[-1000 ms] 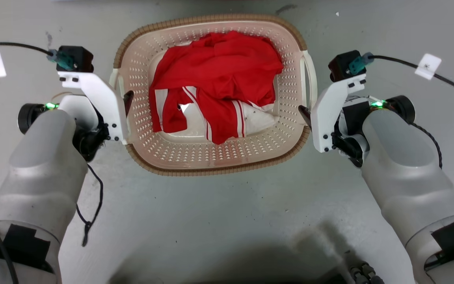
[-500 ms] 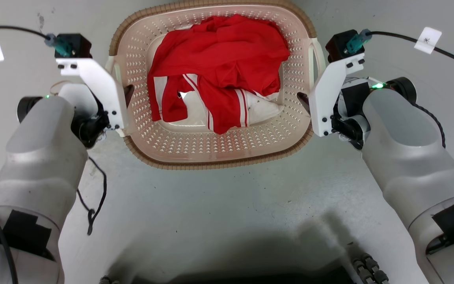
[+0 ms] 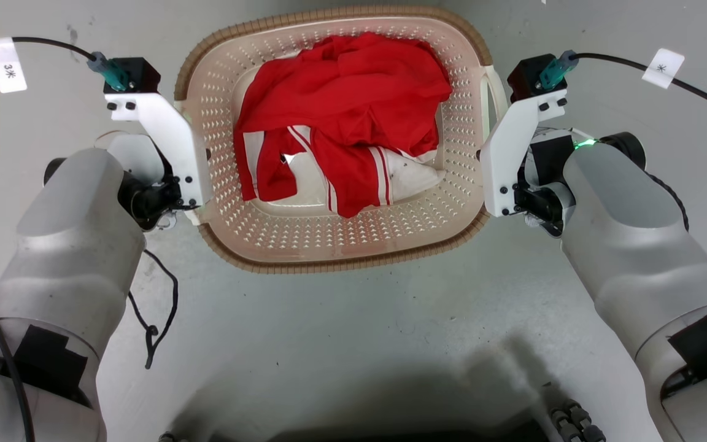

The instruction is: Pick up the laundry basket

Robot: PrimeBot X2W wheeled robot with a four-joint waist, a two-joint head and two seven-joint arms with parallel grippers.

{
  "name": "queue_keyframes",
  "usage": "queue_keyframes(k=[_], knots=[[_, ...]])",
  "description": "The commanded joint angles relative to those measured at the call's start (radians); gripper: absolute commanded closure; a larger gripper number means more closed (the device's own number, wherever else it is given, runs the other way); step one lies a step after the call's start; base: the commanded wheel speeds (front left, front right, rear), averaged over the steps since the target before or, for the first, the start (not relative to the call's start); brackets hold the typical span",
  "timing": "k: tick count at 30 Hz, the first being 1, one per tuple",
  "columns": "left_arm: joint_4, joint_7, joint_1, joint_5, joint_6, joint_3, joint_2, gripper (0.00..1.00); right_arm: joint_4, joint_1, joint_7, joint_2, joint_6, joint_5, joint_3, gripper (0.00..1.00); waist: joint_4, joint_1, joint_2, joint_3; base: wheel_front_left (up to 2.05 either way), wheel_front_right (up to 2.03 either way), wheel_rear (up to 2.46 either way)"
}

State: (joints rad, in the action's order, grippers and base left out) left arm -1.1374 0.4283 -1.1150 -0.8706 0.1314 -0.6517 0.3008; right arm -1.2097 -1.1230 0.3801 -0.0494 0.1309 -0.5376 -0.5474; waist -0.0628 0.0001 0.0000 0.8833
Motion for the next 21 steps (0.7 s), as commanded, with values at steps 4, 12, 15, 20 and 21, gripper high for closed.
queue_keyframes(k=[4, 12, 15, 20, 21], knots=[[0.005, 0.037, 0.015, -0.018, -0.002, -0.029, 0.003, 1.0, -0.012, 0.013, 0.02, -0.001, 0.0, -0.024, -0.02, 1.0, 0.003, -0.0001, 0.0, -0.023, 0.0, 0.0, 0.0], [-0.002, 0.105, 0.044, -0.068, -0.001, -0.064, 0.002, 1.0, -0.026, 0.044, 0.12, -0.001, 0.0, -0.085, -0.06, 1.0, 0.004, -0.0001, 0.0, -0.119, 0.0, 0.0, 0.0], [-0.002, 0.127, 0.056, -0.081, -0.001, -0.079, -0.003, 1.0, -0.032, 0.055, 0.177, -0.001, 0.0, -0.115, -0.07, 1.0, 0.004, -0.0001, 0.0, -0.167, 0.0, 0.0, 0.0], [0.005, 0.172, 0.09, -0.123, -0.001, -0.101, -0.022, 1.0, -0.043, 0.076, 0.271, 0.0, 0.0, -0.156, -0.085, 1.0, 0.009, -0.0001, 0.0, -0.256, 0.0, 0.0, 0.0], [0.003, 0.187, 0.1, -0.133, -0.001, -0.103, -0.027, 1.0, -0.046, 0.086, 0.291, 0.002, 0.0, -0.167, -0.086, 1.0, 0.012, -0.0001, 0.0, -0.275, 0.0, 0.0, 0.0]])
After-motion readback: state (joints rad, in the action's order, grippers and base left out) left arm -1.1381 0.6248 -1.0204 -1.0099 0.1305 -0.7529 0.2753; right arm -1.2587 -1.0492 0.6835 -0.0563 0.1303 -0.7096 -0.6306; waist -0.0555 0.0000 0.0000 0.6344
